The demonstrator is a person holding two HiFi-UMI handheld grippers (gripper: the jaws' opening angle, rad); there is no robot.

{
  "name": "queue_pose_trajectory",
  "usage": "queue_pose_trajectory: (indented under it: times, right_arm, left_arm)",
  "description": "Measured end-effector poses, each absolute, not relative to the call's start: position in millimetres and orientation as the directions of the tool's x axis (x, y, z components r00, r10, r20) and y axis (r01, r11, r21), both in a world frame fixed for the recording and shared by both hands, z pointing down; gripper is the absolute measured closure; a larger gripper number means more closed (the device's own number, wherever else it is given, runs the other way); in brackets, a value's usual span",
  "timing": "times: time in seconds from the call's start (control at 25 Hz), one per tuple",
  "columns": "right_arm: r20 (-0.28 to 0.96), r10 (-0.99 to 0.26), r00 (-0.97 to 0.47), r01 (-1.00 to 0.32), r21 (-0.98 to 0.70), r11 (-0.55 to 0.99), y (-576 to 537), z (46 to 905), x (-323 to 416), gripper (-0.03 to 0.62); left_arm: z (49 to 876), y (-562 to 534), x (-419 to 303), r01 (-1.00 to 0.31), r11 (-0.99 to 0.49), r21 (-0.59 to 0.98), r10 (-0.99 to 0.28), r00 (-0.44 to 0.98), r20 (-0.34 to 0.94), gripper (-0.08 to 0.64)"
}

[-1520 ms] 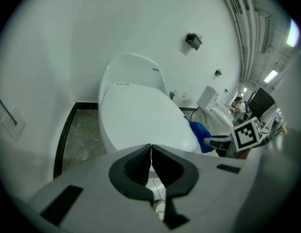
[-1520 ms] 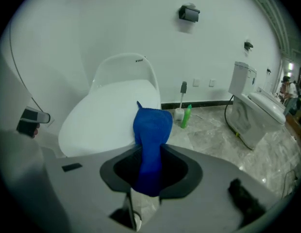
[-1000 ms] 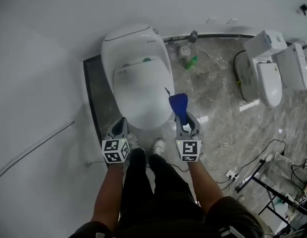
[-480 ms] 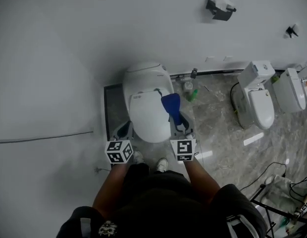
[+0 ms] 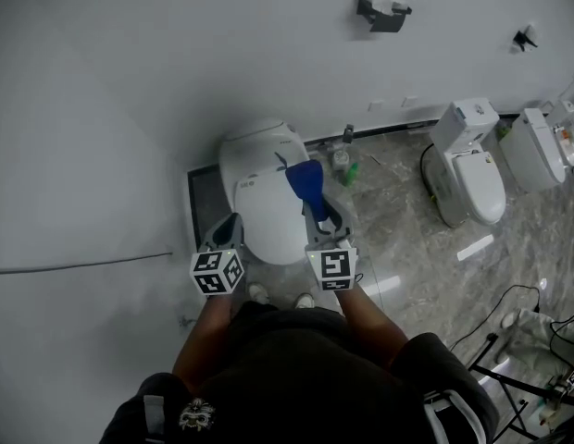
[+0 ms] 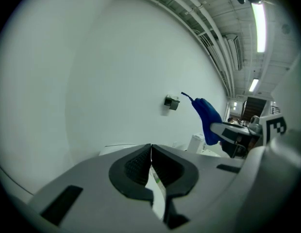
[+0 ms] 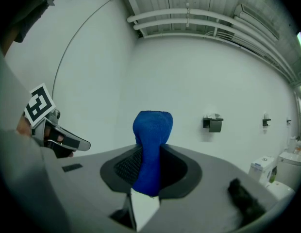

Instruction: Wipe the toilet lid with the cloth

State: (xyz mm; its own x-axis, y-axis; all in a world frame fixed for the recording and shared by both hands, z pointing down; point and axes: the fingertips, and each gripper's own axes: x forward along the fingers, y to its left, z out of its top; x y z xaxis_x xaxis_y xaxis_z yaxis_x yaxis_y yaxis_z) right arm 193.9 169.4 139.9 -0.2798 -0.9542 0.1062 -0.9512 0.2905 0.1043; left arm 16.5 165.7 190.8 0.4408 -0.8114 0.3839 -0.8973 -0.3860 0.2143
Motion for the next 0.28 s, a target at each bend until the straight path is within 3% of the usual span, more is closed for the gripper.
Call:
queue_pose_trajectory:
  times: [0.28]
  right_arm:
    - [0.089,-0.961,-0.262,-0.958,0.101,0.270,164,135,202,0.500]
  left_arm:
    - [180,159,36,-0.881,-0.430,0.198,-0.801,0.473,0.367,0.546]
